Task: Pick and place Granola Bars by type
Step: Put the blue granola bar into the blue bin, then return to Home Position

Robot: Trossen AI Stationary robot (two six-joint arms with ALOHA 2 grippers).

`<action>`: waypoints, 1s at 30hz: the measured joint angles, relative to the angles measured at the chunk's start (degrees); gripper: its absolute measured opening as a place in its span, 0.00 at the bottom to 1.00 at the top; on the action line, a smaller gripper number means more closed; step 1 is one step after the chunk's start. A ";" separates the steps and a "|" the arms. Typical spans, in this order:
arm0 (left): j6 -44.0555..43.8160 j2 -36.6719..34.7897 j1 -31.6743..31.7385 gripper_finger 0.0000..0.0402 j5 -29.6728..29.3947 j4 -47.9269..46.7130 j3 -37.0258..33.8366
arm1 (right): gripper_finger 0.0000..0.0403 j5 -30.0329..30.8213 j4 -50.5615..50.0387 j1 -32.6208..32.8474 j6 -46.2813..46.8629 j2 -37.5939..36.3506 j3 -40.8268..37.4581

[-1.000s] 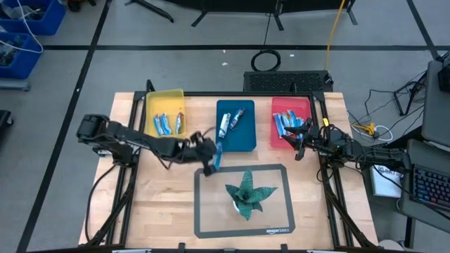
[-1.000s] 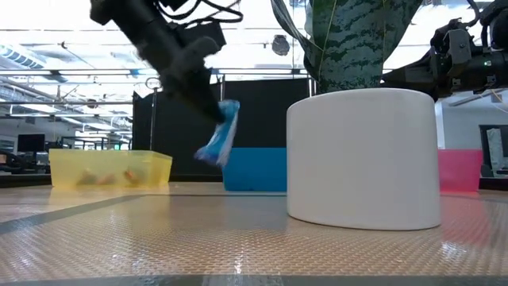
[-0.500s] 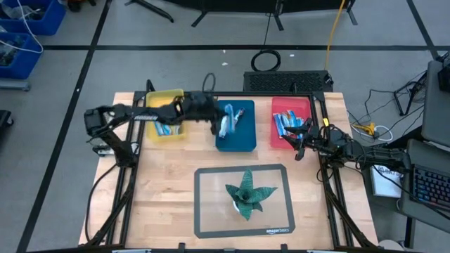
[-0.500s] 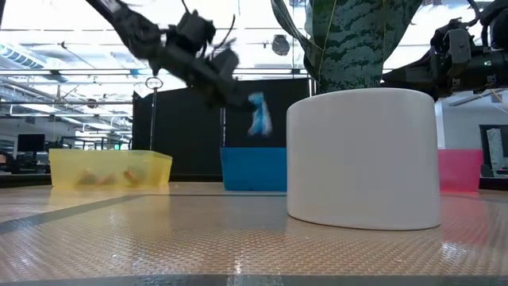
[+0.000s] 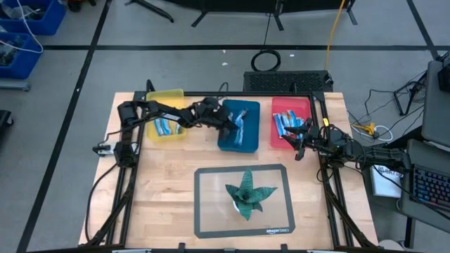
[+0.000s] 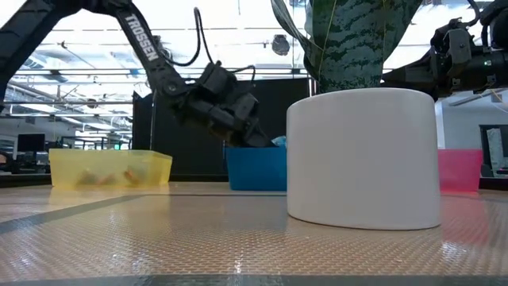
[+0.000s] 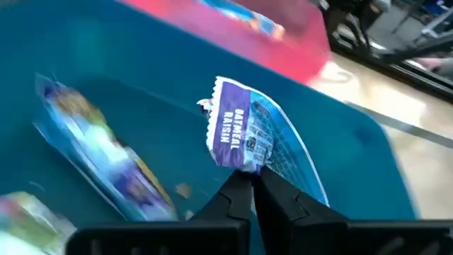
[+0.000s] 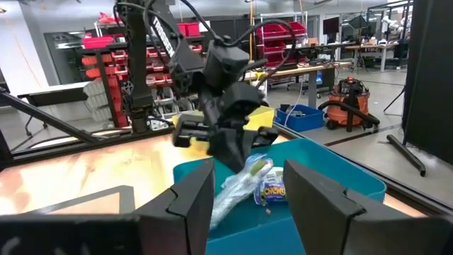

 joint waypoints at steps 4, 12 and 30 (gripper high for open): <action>-1.26 -1.08 -0.85 0.14 0.37 -1.13 0.93 | 0.40 0.00 0.00 0.00 0.00 0.02 0.02; -0.71 -10.83 -0.52 0.32 0.19 -6.56 0.86 | 0.40 0.00 -0.02 0.00 0.00 0.00 0.02; 12.65 -56.90 -2.38 0.34 -18.43 -24.34 -26.19 | 0.40 0.00 -0.04 -0.01 0.00 0.02 0.02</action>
